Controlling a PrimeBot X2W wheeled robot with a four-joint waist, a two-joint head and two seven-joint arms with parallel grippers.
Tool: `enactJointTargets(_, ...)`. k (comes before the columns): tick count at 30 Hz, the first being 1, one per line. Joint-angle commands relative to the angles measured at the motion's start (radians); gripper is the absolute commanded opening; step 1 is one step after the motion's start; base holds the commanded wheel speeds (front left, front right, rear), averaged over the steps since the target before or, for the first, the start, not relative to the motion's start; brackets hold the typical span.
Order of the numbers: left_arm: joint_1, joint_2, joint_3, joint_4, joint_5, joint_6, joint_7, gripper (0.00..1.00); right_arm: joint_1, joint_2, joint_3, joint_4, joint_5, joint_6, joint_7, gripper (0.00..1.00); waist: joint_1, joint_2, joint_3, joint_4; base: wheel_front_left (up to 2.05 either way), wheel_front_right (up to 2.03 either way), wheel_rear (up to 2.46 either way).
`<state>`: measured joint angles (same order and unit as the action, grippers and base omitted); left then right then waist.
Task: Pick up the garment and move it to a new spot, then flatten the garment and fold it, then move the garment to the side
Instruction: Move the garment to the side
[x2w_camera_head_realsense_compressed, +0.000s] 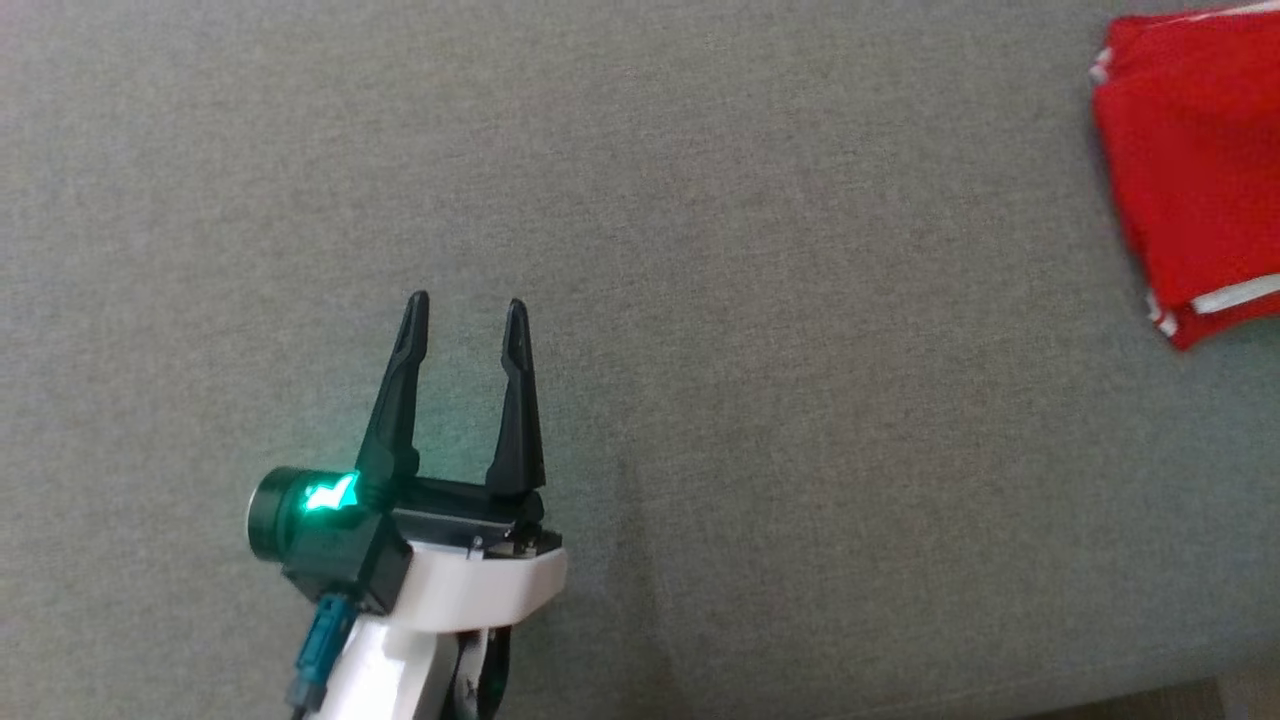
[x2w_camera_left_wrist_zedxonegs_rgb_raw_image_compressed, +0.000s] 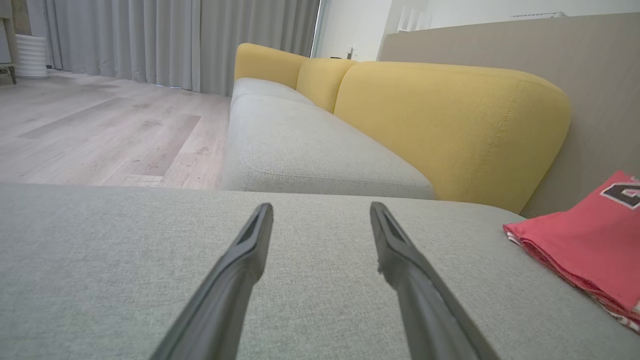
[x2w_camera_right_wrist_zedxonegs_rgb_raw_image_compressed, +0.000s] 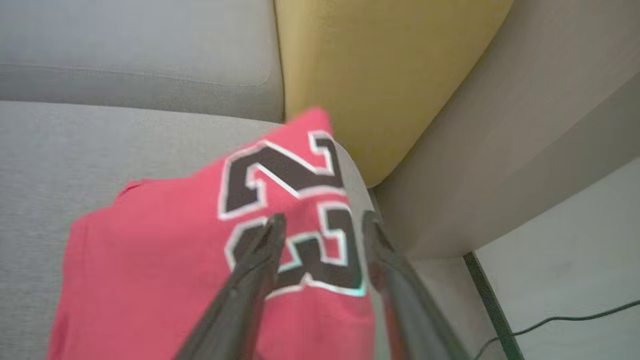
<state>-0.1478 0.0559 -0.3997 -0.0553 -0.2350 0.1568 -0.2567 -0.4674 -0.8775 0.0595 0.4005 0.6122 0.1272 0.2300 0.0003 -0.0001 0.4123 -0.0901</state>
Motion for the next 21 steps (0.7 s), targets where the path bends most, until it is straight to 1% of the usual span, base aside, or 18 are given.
enactJointTargets(1, -0.010, -0.006, 0.023, -0.026, 0.009, -0.004, -0.005, 1.00, 0.009, -0.026, -0.008, -0.030, -0.006, 0.003, -0.005, 1.00, -0.0003, 0.0001, -0.012, 0.005, 0.00, 0.00, 0.00)
enactJointTargets(5, 0.004, -0.006, 0.027, -0.002, 0.010, 0.005, -0.005, 1.00, 0.065, 0.073, 0.000, -0.069, -0.030, 0.003, -0.019, 1.00, -0.0003, 0.0001, -0.068, 0.028, 0.00, 0.00, 0.00)
enactJointTargets(9, 0.036, -0.006, 0.034, 0.018, 0.006, 0.012, -0.005, 1.00, 0.155, 0.217, 0.039, -0.100, -0.049, 0.003, -0.053, 1.00, -0.0003, 0.0001, -0.156, 0.068, 0.00, 0.00, 0.00)
enactJointTargets(13, 0.081, -0.006, 0.044, 0.051, 0.002, 0.006, -0.005, 1.00, 0.246, 0.365, 0.105, -0.101, -0.070, 0.003, -0.123, 1.00, -0.0003, 0.0001, -0.248, 0.114, 0.00, 0.00, 0.00)
enactJointTargets(16, 0.117, -0.006, 0.051, 0.071, -0.003, -0.003, -0.005, 1.00, 0.299, 0.457, 0.152, -0.085, -0.082, 0.003, -0.207, 1.00, -0.0003, 0.0001, -0.312, 0.147, 0.00, 0.00, 0.00)
enactJointTargets(21, 0.180, -0.006, 0.072, 0.107, -0.009, -0.030, -0.005, 1.00, 0.359, 0.573, 0.188, -0.051, -0.139, 0.003, -0.421, 1.00, -0.0003, 0.0001, -0.401, 0.176, 0.00, 0.00, 0.00)
